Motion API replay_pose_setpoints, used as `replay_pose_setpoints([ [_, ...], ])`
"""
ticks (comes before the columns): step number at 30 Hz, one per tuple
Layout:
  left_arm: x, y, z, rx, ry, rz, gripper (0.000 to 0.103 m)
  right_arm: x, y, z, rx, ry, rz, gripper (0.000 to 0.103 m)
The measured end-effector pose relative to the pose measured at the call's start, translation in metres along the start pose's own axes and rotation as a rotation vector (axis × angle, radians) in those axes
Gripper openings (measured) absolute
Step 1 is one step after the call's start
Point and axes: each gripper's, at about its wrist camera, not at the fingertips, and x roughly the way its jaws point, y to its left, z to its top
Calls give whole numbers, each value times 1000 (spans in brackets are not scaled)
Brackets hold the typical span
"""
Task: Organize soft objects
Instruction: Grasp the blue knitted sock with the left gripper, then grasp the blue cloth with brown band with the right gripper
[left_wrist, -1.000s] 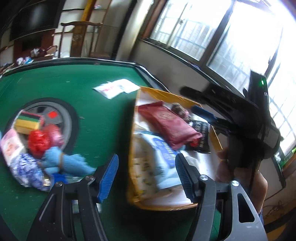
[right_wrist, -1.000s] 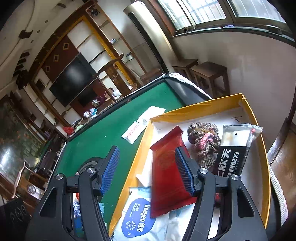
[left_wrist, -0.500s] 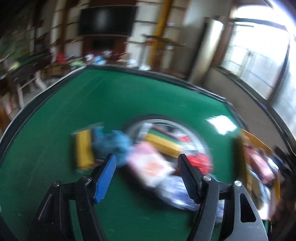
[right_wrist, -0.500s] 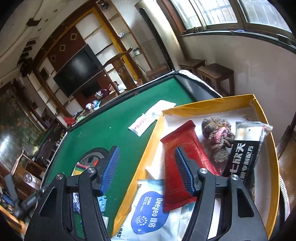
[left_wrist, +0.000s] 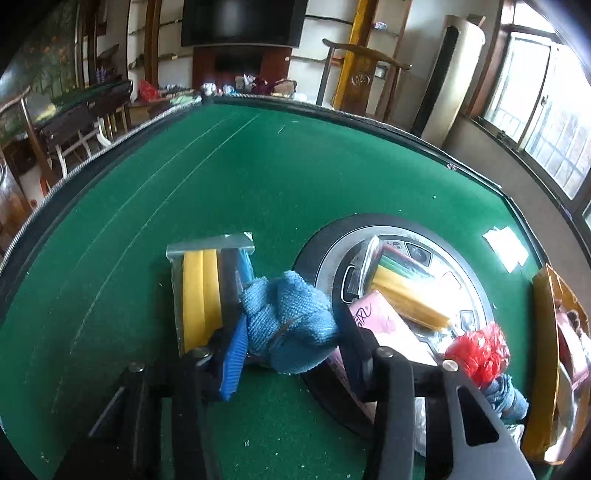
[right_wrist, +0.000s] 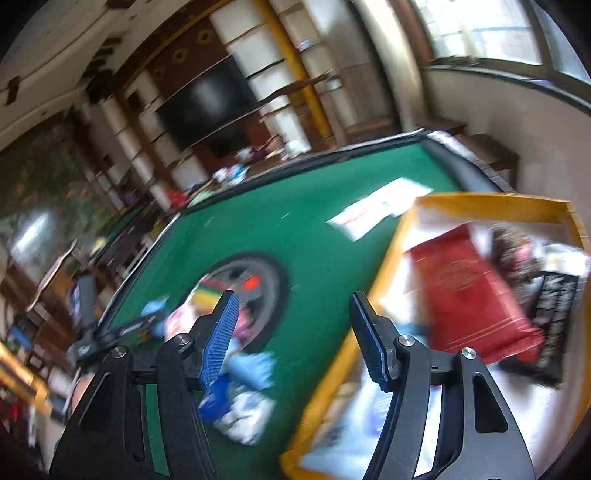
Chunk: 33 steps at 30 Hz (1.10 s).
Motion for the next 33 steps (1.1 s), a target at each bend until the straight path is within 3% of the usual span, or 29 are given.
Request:
replay_pose_setpoints([
  [1, -2, -1, -1, 11, -6, 2, 42, 7, 7, -4, -16, 40, 44, 72],
  [4, -16, -1, -5, 28, -26, 0, 42, 27, 26, -17, -59, 123, 102, 72],
  [8, -31, 4, -12, 9, -25, -37, 42, 49, 50, -36, -192, 168, -4, 72],
  [13, -57, 4, -12, -1, -73, -94, 43, 55, 64, -41, -273, 161, -14, 66],
  [16, -63, 2, -10, 6, -97, -131, 43, 61, 71, -45, -337, 162, -71, 63],
  [17, -62, 1, -10, 6, -96, -149, 43, 66, 70, -45, -347, 176, -92, 59],
  [21, -56, -4, -10, 10, -80, -193, 43, 79, 72, -44, -362, 240, -82, 59],
  [26, -56, -6, -10, 10, -73, -218, 43, 105, 79, -47, -413, 331, -137, 58],
  [31, -56, -7, -14, 5, -59, -240, 43, 118, 77, -50, -369, 328, -131, 33],
  [33, -57, -8, -14, 7, -59, -244, 43, 117, 80, -53, -375, 323, -139, 32],
])
